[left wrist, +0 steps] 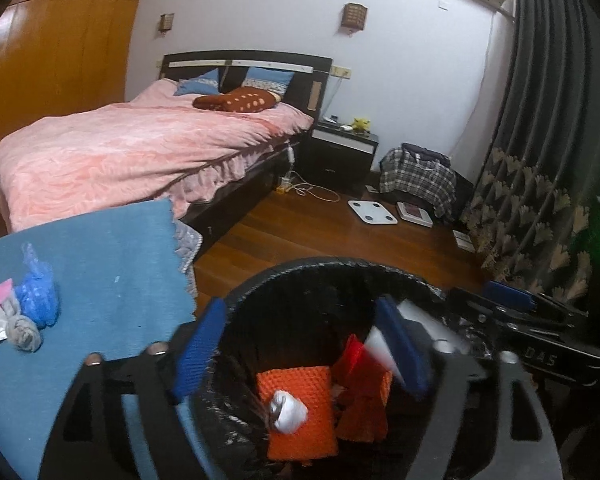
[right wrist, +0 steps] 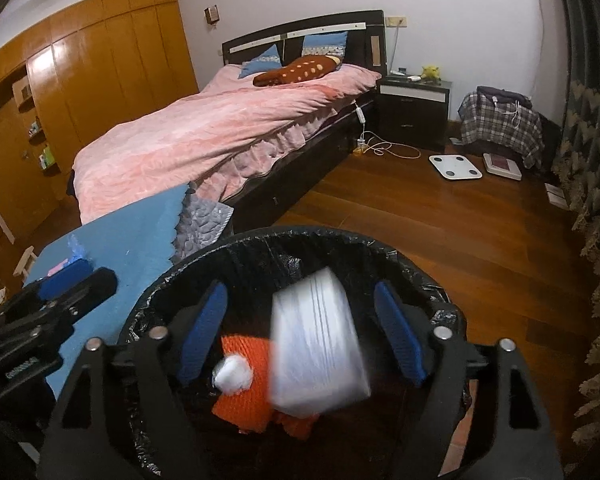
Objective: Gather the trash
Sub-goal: 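Carry both items over the black bin and open both tools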
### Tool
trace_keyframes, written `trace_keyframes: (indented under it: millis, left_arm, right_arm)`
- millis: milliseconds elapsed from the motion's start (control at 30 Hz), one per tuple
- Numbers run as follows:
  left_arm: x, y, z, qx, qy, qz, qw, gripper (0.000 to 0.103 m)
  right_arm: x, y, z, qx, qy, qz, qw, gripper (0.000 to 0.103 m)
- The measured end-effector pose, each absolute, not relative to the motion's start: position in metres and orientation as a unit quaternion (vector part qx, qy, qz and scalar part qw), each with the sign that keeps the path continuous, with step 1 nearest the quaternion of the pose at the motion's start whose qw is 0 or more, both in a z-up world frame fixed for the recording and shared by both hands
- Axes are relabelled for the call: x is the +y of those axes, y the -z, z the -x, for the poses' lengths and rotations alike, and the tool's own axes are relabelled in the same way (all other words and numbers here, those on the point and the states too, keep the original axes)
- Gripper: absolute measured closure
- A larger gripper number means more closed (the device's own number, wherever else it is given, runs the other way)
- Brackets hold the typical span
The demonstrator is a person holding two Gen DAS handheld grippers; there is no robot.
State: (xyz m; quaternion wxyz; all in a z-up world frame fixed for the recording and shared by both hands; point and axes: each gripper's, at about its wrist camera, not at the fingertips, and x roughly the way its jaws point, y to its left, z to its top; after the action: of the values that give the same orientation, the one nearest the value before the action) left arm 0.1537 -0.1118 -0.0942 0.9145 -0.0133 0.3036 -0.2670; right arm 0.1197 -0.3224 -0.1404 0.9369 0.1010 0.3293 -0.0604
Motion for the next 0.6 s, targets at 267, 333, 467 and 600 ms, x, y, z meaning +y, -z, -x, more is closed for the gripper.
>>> trace_keyframes:
  millis: [267,333,467,600]
  left_arm:
    - [-0.071,0.088,-0.152,0.291,0.215,0.01,0.932,0.007]
    - [-0.059,0.087,-0.152,0.29,0.2,0.013,0.936,0.006]
    - [-0.033,0.087,-0.15,0.289,0.176,0.02,0.941,0.006]
    - [-0.006,0.087,-0.15,0.288,0.152,0.022,0.945,0.006]
  right_arm:
    - [-0.307,0.133,-0.12,0.315,0.045,-0.105,0.942,0.009]
    - [-0.299,0.131,-0.123,0.313,0.039,-0.099,0.944,0.008]
    - [-0.28,0.127,-0.129,0.315,0.023,-0.085,0.945,0.007]
    - [-0.263,0.124,-0.137,0.317,0.006,-0.079,0.945,0.007]
